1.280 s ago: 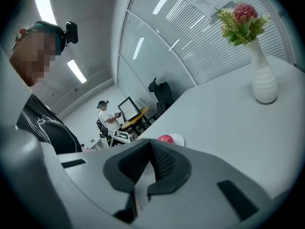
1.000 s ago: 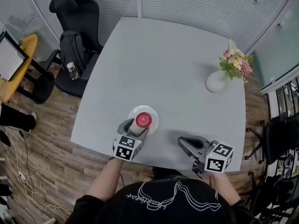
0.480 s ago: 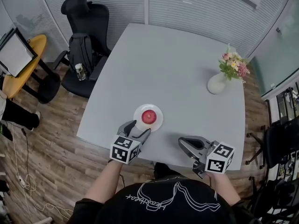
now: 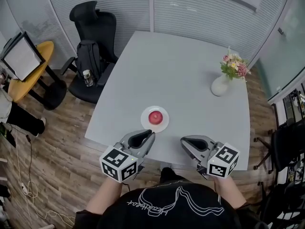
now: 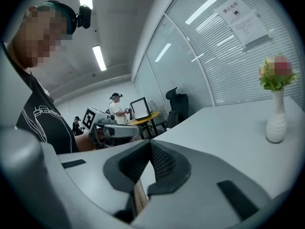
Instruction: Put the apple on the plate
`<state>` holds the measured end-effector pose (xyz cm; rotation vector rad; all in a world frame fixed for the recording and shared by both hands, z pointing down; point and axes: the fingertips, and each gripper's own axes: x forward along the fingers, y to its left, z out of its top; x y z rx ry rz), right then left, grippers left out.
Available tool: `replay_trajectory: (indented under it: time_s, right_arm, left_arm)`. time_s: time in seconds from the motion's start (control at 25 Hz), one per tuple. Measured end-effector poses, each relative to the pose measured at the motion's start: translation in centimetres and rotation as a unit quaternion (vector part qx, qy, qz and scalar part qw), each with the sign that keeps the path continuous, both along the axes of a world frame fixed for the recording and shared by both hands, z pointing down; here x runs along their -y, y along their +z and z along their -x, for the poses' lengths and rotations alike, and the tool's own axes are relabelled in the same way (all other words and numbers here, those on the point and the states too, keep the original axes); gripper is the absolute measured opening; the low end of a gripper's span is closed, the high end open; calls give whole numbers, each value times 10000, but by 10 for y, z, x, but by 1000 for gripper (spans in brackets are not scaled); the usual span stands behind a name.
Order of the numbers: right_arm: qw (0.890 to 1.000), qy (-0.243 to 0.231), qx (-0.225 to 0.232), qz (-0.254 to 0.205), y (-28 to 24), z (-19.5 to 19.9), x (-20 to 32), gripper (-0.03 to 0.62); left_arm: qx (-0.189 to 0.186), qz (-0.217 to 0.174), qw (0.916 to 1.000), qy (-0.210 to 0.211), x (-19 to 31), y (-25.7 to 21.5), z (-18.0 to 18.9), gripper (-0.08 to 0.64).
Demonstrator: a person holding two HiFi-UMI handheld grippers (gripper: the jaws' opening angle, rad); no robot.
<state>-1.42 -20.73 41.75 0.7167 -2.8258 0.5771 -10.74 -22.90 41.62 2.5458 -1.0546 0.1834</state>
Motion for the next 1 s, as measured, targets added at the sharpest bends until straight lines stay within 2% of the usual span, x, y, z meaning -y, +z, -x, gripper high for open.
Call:
replay_trajectory:
  time_s: [0.08, 0.16, 0.44, 1.0]
  right_arm:
    - [9999, -67, -43, -139, -5, 5, -7, 9]
    - [9996, -113, -110, -247, -9, 9, -13, 9]
    - [9977, -257, -96, -615, -24, 19, -33, 8]
    - [9986, -181, 27, -502, -23, 13, -42, 9]
  left_arm:
    - [-233, -68, 9996, 110, -15, -16, -2, 47]
    - [-308, -146, 9990, 273, -30, -26, -6, 35]
    - [78, -341, 9986, 399, -59, -32, -13, 17]
    - [444, -335, 9973, 479, -72, -28, -21, 15]
